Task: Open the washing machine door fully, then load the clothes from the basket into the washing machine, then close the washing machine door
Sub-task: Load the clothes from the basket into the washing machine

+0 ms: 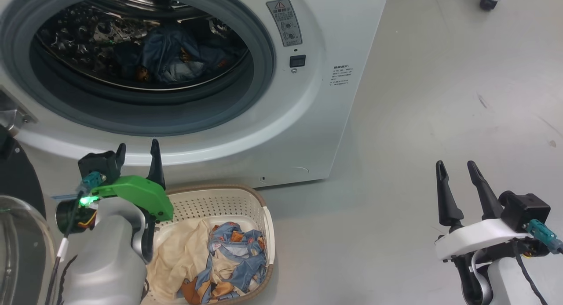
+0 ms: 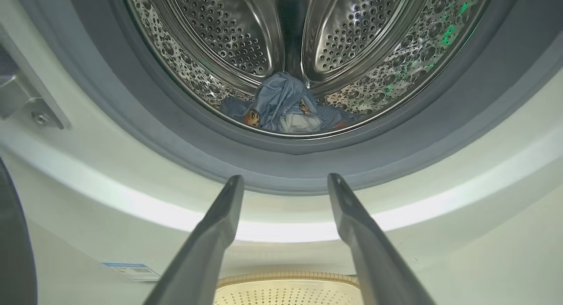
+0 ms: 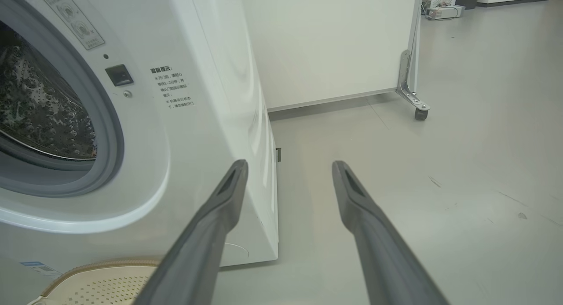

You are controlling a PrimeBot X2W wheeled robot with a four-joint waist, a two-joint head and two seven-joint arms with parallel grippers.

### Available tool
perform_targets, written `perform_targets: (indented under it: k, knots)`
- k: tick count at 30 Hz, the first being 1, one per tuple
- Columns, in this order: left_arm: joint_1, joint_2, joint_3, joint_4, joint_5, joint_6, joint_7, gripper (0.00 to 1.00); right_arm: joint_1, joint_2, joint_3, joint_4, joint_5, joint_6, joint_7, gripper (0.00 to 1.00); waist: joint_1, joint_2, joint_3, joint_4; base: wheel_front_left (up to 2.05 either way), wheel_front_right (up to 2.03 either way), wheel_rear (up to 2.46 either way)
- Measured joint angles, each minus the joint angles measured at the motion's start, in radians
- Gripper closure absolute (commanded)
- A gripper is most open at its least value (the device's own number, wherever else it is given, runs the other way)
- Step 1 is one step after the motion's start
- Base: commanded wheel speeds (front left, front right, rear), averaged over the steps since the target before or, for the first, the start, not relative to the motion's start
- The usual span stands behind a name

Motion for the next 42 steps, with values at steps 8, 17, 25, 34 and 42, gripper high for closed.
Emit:
perform_targets:
  k: [8,17,25,34,42]
  knots:
    - [0.112,0.0,-0.009,-0.081,-0.021,-0.002,0.0,0.0,0.057,-0.005,-0.016,0.001,0.0,0.0,0.0,0.0,0.0,0.0,-0.065,0.02,0.0,0.0,0.0]
    - [0.234,0.001,-0.052,-0.18,-0.069,-0.004,0.0,0.0,0.09,-0.012,-0.026,-0.003,0.0,0.0,0.0,0.0,0.0,0.0,-0.131,0.037,0.0,0.0,0.0]
    - [0.358,0.002,-0.057,-0.289,-0.102,0.033,0.0,0.0,0.15,-0.027,-0.044,-0.007,0.0,0.0,0.0,0.0,0.0,0.0,-0.187,0.06,0.0,0.0,0.0]
    - [0.453,0.004,-0.031,-0.41,-0.1,0.072,0.0,0.0,0.16,-0.029,-0.036,-0.021,-0.009,0.0,0.0,0.0,0.0,0.0,-0.212,0.08,0.0,0.0,0.0]
    - [0.528,0.005,-0.023,-0.481,-0.096,0.081,0.0,0.0,0.163,-0.035,-0.029,-0.025,-0.009,0.0,0.0,0.0,0.0,0.0,-0.224,0.087,0.0,0.0,0.0]
